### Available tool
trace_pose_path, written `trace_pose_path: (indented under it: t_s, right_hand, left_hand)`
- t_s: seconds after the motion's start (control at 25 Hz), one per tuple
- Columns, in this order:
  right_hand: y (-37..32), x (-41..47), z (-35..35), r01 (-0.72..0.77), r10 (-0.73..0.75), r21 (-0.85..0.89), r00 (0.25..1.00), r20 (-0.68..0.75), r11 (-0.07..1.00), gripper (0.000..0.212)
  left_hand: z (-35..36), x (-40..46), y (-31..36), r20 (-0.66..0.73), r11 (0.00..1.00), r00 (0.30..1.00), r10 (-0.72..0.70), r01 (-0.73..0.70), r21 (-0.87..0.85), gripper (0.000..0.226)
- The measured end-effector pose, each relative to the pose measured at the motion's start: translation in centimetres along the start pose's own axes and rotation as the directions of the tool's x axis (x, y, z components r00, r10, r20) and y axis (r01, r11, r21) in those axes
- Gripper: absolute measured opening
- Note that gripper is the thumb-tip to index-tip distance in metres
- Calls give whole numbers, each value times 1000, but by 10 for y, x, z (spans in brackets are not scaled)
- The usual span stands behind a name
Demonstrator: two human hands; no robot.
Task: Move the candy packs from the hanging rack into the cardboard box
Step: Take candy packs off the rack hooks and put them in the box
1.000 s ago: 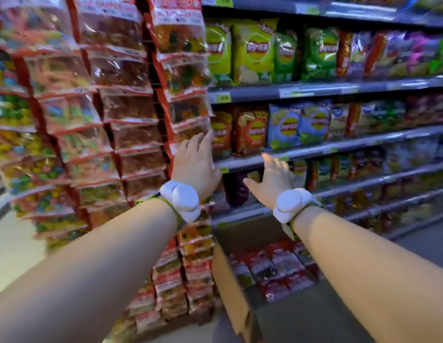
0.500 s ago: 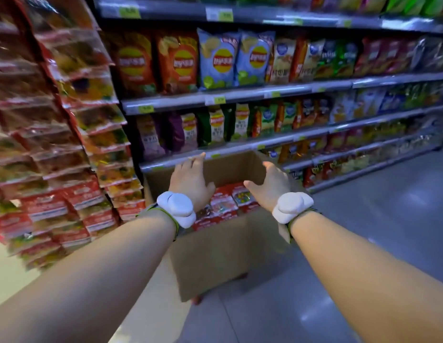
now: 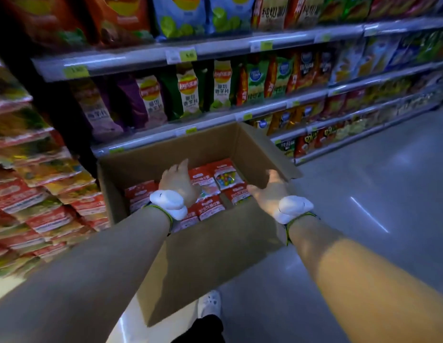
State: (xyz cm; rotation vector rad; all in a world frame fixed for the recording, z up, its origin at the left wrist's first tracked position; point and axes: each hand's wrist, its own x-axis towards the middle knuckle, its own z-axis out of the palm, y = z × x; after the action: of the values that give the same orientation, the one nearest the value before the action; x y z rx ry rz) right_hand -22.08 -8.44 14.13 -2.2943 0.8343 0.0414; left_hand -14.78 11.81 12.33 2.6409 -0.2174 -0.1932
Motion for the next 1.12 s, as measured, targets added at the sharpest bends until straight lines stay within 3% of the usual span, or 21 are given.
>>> trace_pose_path:
  t_s: [0.08, 0.24, 0.4, 0.52, 0.64, 0.8, 0.88, 1.12]
  right_hand:
    - [6, 23, 7, -67, 66, 44, 997, 29, 997, 70]
    - [13, 75, 10, -64, 65, -16, 997, 50, 998, 69]
    - [21, 116, 15, -116, 122, -58, 986, 115, 992, 71]
    - [26, 148, 29, -133, 137, -36, 979, 149, 990, 69]
    - [27, 187, 42, -155, 163, -51, 948, 273, 987, 62]
    - [32, 232, 63, -107, 119, -52, 871, 478, 993, 28]
    - [32, 254, 75, -101, 111, -48, 830, 546, 994, 22]
    - [25, 320, 123, -66, 101, -77, 751, 653, 995, 22]
  left_hand:
    - [16, 23, 2, 47, 1000, 999, -26, 27, -17, 77]
    - [39, 71, 7, 137, 997, 989, -54, 62, -54, 81]
    - [61, 93, 2, 118, 993, 988, -98, 104, -48, 61]
    - [73, 105, -6, 148, 971, 968, -204, 220, -94, 68]
    - [86, 116, -12, 187, 910, 912, -364, 391, -137, 71]
    - [104, 127, -21, 202, 802, 811, -549, 579, -149, 73]
    - [118, 136, -17, 206, 731, 749, -630, 661, -169, 72]
    - [163, 182, 0, 245, 646, 683, -688, 731, -220, 57]
